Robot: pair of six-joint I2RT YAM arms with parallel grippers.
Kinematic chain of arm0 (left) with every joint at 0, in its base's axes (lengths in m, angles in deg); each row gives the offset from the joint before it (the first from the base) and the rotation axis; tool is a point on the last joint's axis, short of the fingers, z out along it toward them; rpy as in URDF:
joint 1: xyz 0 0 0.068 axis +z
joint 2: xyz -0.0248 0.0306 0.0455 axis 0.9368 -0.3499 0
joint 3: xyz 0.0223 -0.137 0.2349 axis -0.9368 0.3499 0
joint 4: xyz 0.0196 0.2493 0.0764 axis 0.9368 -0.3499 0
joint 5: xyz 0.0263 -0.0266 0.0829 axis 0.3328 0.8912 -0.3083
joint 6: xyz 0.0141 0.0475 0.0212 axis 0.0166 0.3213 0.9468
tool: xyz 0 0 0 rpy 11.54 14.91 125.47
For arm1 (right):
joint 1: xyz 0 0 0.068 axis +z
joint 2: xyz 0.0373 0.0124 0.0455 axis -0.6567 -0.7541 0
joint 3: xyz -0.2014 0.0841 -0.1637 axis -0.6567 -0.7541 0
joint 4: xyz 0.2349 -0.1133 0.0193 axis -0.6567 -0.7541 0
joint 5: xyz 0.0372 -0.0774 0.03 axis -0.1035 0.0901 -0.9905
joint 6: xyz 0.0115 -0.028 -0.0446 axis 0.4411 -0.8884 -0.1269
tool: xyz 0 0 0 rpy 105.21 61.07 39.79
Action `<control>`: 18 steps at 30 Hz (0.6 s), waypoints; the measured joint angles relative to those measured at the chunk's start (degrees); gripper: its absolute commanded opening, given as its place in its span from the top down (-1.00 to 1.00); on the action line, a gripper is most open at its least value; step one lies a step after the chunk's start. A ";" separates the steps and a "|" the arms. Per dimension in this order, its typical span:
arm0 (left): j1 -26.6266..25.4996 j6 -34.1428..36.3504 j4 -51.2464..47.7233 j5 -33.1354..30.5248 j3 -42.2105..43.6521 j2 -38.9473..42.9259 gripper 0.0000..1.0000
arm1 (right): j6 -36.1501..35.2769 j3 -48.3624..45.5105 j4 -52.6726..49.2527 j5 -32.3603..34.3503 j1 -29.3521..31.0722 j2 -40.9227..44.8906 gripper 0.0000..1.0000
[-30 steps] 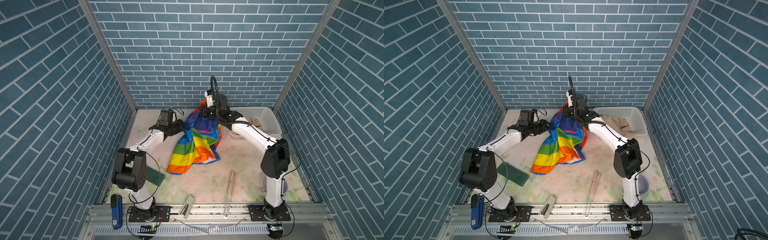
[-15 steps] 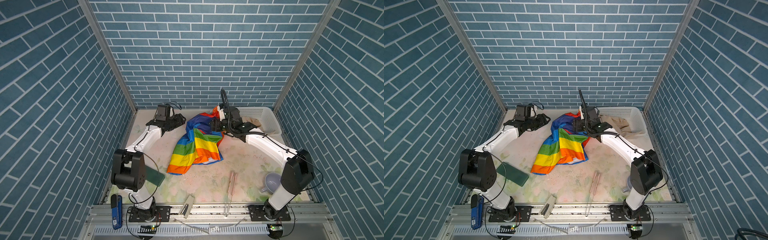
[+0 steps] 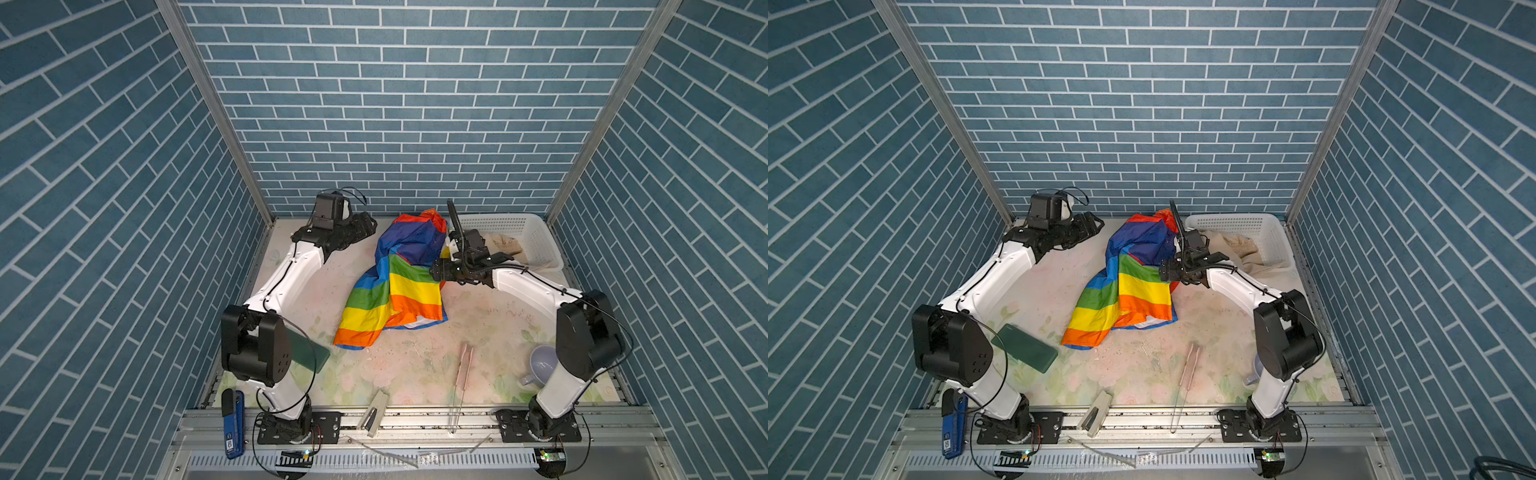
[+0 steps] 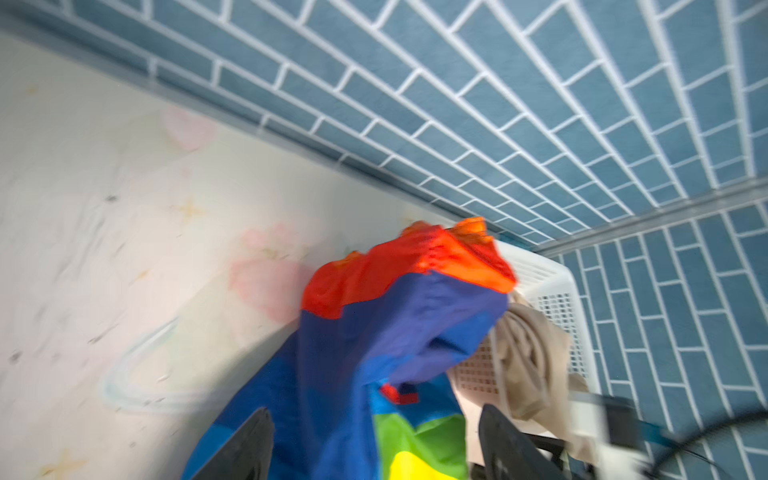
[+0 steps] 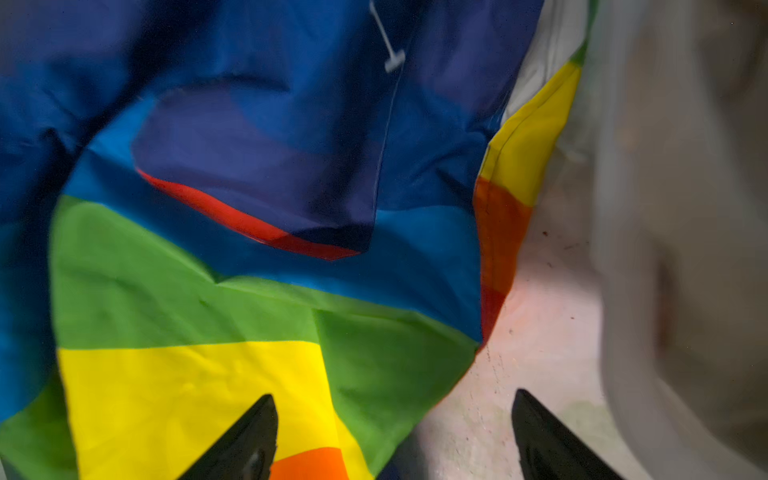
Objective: Fold and stack the shorts
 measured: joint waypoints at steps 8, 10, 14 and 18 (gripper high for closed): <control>-1.81 1.53 -3.87 1.92 -5.03 -4.70 -0.63 | 4.44 3.13 0.09 -4.33 0.11 -9.35 0.21; -1.60 1.55 -4.66 3.06 -5.29 -5.79 -0.60 | 5.31 4.44 -0.04 -5.51 0.11 -10.40 1.00; -0.98 2.40 -7.85 4.33 -5.33 -4.61 -0.61 | 4.13 13.92 -2.95 -5.99 0.55 -11.74 1.00; 2.14 3.61 -11.67 3.26 -4.17 4.68 -0.68 | -1.75 30.67 -7.10 -1.84 2.32 -11.76 1.00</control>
